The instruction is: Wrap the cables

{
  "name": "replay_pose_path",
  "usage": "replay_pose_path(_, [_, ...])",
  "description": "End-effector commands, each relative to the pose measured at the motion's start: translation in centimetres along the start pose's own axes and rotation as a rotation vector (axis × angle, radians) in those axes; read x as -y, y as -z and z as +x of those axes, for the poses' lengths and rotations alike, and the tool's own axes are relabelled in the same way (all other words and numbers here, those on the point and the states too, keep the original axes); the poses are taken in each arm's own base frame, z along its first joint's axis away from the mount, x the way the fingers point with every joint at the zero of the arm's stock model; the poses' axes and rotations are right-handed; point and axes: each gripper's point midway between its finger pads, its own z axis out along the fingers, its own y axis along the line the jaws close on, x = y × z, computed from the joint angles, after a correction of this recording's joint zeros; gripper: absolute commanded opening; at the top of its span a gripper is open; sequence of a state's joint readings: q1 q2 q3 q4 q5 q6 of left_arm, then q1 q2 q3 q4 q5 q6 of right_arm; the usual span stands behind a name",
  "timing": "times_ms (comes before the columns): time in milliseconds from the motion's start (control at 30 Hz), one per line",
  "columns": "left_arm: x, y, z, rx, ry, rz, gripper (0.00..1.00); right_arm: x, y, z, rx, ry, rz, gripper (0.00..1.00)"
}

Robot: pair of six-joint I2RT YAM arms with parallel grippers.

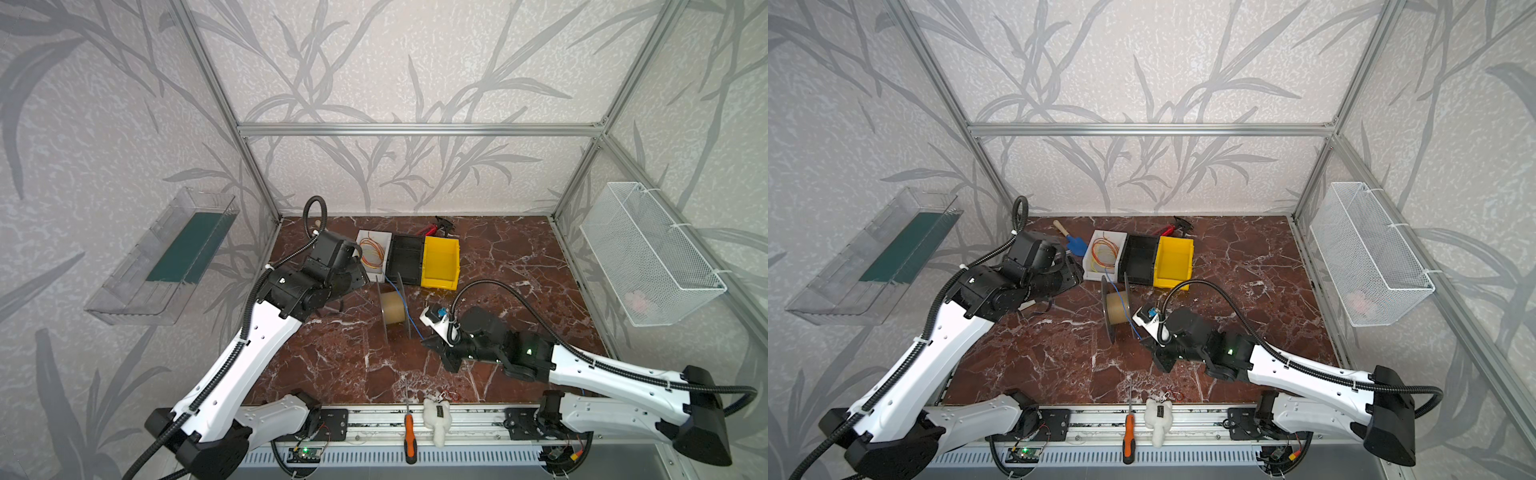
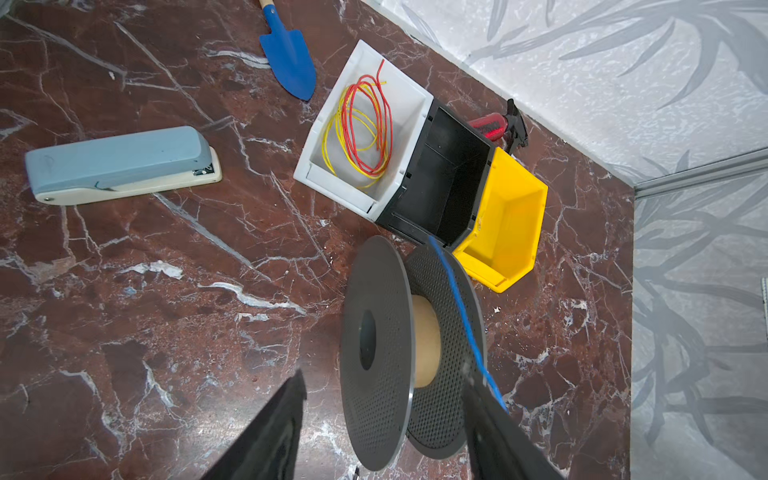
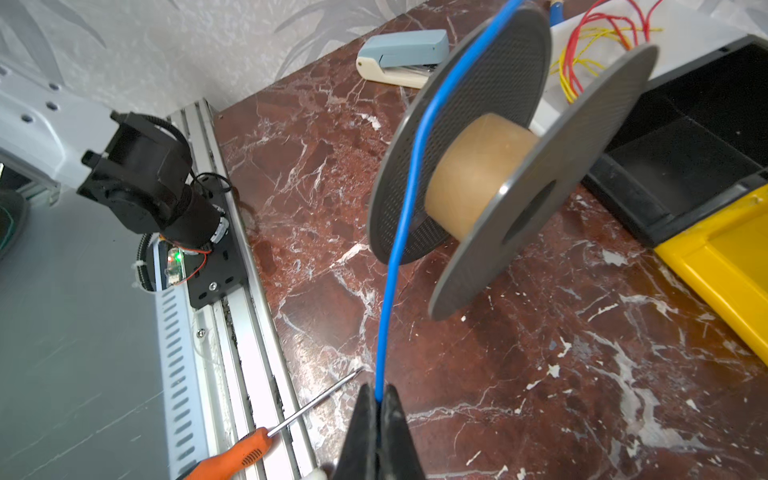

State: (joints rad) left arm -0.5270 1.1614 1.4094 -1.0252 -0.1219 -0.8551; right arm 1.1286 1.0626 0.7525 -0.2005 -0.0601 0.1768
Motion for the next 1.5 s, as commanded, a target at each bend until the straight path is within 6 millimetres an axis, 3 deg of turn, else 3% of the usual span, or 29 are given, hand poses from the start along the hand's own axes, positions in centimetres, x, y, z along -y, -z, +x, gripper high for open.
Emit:
replay_pose_path(0, [0.3,-0.9,0.8,-0.048,-0.047,0.011,0.63,1.1,-0.5,0.5,0.032,-0.003,0.122,0.0])
replay_pose_path(133, [1.3,-2.7,2.4,-0.118,-0.06,0.057,0.63,1.0,-2.1,2.3,0.039,0.077,0.163,0.0])
replay_pose_path(200, [1.3,-3.4,3.0,-0.142,-0.065,0.061,0.63,2.0,-2.6,2.9,0.048,0.075,0.212,0.0])
replay_pose_path(400, [1.9,-4.1,3.1,-0.156,-0.089,0.076,0.65,3.3,-2.7,3.3,0.087,0.097,0.282,0.0])
replay_pose_path(533, [2.3,-5.5,3.8,-0.214,-0.109,0.06,0.65,3.1,-3.9,4.6,0.058,0.153,0.258,0.0])
replay_pose_path(633, [2.2,-6.5,4.3,-0.247,-0.116,0.035,0.64,2.2,-3.9,5.0,0.12,0.19,0.232,0.0])
replay_pose_path(1000, [1.8,-9.4,6.1,-0.344,-0.129,-0.021,0.62,3.2,-4.1,6.1,0.117,0.271,0.285,0.0])
replay_pose_path(1467, [0.8,-11.6,7.0,-0.401,-0.165,-0.098,0.4,3.5,-4.7,6.5,0.109,0.323,0.322,0.0])
